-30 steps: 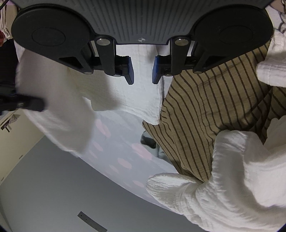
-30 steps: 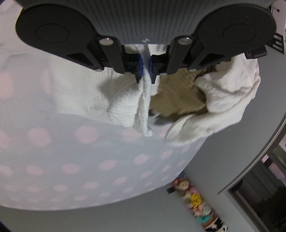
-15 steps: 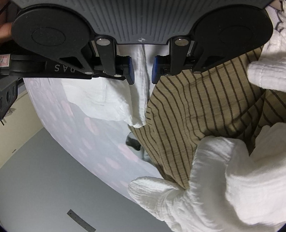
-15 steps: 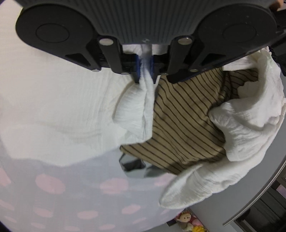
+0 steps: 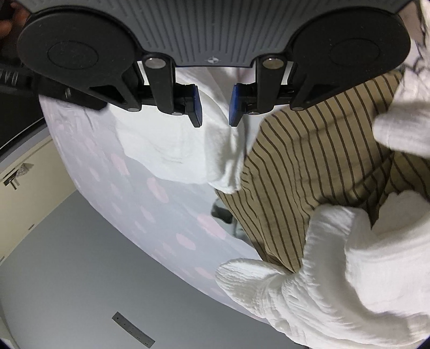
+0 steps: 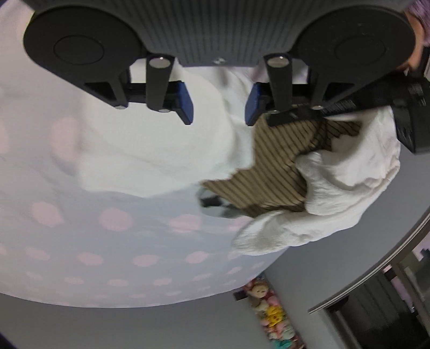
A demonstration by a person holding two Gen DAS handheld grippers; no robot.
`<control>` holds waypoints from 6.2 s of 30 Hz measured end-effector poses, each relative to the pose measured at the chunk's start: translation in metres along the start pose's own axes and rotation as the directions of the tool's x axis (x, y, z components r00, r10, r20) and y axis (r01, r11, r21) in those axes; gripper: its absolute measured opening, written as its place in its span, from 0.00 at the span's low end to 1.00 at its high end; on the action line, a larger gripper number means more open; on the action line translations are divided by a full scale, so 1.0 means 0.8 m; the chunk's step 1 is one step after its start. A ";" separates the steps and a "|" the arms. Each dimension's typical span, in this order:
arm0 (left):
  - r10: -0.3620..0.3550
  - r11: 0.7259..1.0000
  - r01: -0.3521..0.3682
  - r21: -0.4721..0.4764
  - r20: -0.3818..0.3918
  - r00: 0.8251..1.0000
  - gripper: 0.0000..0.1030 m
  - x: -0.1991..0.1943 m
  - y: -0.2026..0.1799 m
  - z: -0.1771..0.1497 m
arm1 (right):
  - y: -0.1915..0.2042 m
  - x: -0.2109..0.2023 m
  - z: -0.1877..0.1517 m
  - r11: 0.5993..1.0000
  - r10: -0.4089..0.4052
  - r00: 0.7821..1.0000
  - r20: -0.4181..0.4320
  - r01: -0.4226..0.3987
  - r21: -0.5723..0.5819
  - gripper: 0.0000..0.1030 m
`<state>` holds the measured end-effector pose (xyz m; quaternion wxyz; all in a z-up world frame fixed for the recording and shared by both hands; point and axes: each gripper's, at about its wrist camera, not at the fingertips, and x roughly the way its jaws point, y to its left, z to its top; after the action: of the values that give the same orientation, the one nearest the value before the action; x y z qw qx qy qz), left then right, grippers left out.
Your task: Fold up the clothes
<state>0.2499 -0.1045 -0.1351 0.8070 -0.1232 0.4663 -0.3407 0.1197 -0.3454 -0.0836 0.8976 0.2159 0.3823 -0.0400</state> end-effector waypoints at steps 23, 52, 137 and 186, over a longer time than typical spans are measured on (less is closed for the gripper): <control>0.070 0.971 -0.095 -0.221 -0.119 0.990 0.21 -0.047 0.005 -0.077 | 0.064 -0.042 -0.136 0.922 0.137 0.990 -0.017 -0.134 -0.364 0.13; 0.178 0.966 -0.226 -0.122 -0.317 0.931 0.42 -0.041 -0.017 -0.121 | -0.031 -0.089 -0.206 0.827 -0.220 0.973 0.067 0.223 -0.516 0.48; -0.057 0.966 0.044 -0.256 -0.041 0.998 0.45 0.083 0.037 -0.037 | -0.152 0.015 -0.025 0.996 -0.083 0.996 0.019 0.082 0.022 0.73; -0.258 0.955 0.243 0.172 0.073 0.963 0.10 -0.057 -0.188 -0.024 | -0.167 -0.159 0.001 0.977 0.156 0.929 0.337 -0.195 0.087 0.24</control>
<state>0.1534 -0.1827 -0.0371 0.7857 -0.1315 0.3792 -0.4707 -0.0009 -0.4784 -0.0412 0.9341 0.2927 0.2037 -0.0174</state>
